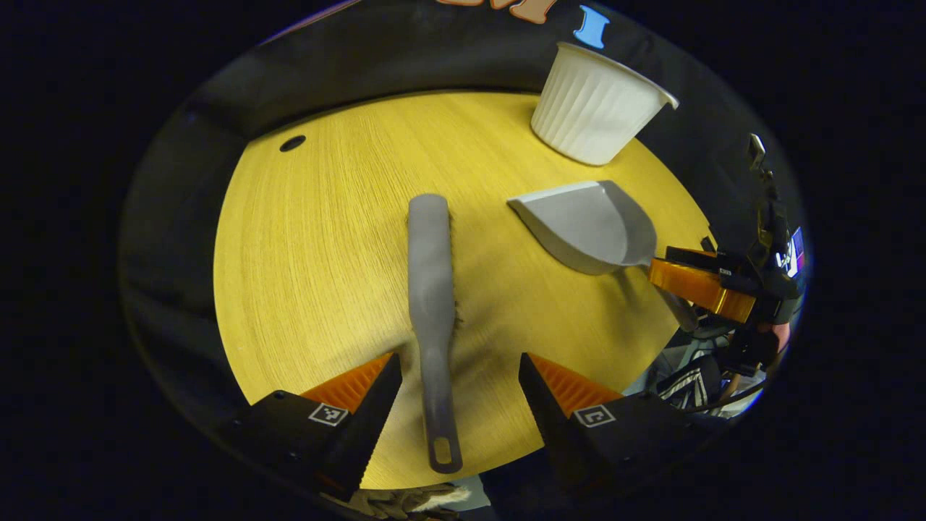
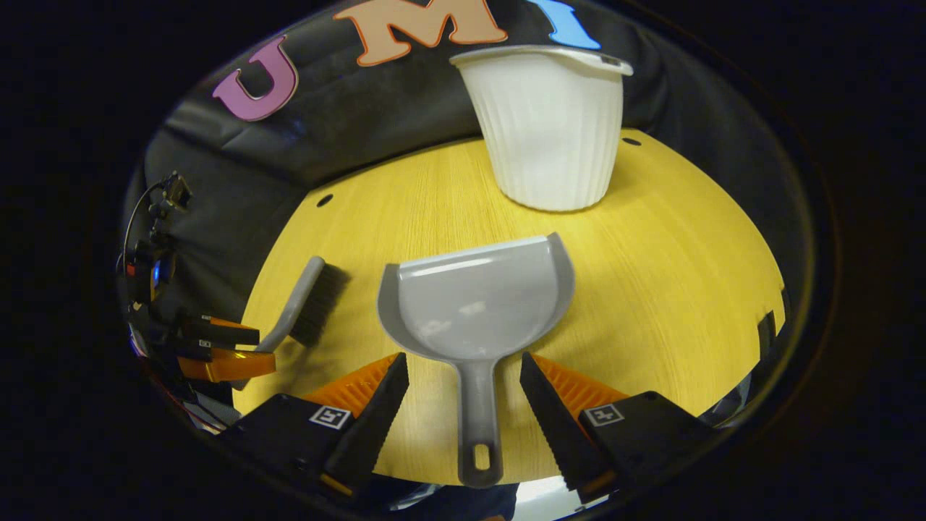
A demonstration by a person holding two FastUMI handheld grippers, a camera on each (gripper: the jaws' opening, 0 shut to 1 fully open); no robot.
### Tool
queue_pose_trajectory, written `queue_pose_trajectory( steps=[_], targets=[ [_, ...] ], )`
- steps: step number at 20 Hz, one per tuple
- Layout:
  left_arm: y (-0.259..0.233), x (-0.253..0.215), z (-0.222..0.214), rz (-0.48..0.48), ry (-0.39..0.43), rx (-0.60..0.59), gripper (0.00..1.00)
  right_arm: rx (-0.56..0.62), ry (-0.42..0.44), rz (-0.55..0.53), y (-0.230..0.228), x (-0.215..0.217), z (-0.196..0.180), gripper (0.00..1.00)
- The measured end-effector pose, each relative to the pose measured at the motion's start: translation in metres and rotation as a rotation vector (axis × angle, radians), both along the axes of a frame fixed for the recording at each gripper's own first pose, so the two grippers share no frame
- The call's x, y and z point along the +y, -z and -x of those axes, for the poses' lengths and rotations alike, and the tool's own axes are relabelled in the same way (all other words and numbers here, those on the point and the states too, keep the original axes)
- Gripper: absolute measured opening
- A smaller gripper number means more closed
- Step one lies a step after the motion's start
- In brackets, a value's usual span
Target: Pick up the small broom and dustpan from the desktop, sweep the trash into the dustpan with the broom, and then empty the trash into the garbage bin.
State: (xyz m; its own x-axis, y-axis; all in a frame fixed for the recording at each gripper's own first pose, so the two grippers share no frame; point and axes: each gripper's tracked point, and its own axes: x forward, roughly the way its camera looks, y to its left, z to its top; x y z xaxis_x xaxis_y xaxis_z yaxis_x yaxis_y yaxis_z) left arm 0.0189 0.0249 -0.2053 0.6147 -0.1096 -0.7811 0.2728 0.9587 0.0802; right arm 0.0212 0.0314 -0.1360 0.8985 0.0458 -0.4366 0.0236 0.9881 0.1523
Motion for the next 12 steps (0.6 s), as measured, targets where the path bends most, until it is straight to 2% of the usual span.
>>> queue_pose_trajectory(
  steps=[1,3,4,5,6,12],
  targets=[
    [-0.013,-0.004,-0.001,0.011,-0.004,-0.049,0.96,-0.045,0.011,-0.012,-0.016,-0.002,0.006,1.00],
    [-0.041,-0.015,-0.002,0.060,-0.016,-0.149,0.96,-0.140,0.032,-0.029,-0.053,-0.004,0.021,0.96],
    [-0.052,-0.021,-0.005,0.095,-0.027,-0.194,0.94,-0.202,0.041,-0.037,-0.072,-0.007,0.029,1.00],
    [-0.067,-0.024,-0.004,0.125,-0.038,-0.238,0.96,-0.267,0.046,-0.041,-0.092,-0.007,0.035,0.96],
    [-0.081,-0.026,-0.006,0.145,-0.044,-0.293,0.96,-0.339,0.057,-0.044,-0.111,-0.007,0.041,1.00],
    [-0.158,-0.013,-0.004,0.091,-0.094,-0.652,0.95,-0.686,0.049,-0.046,-0.193,0.006,0.077,0.99]
  ],
)
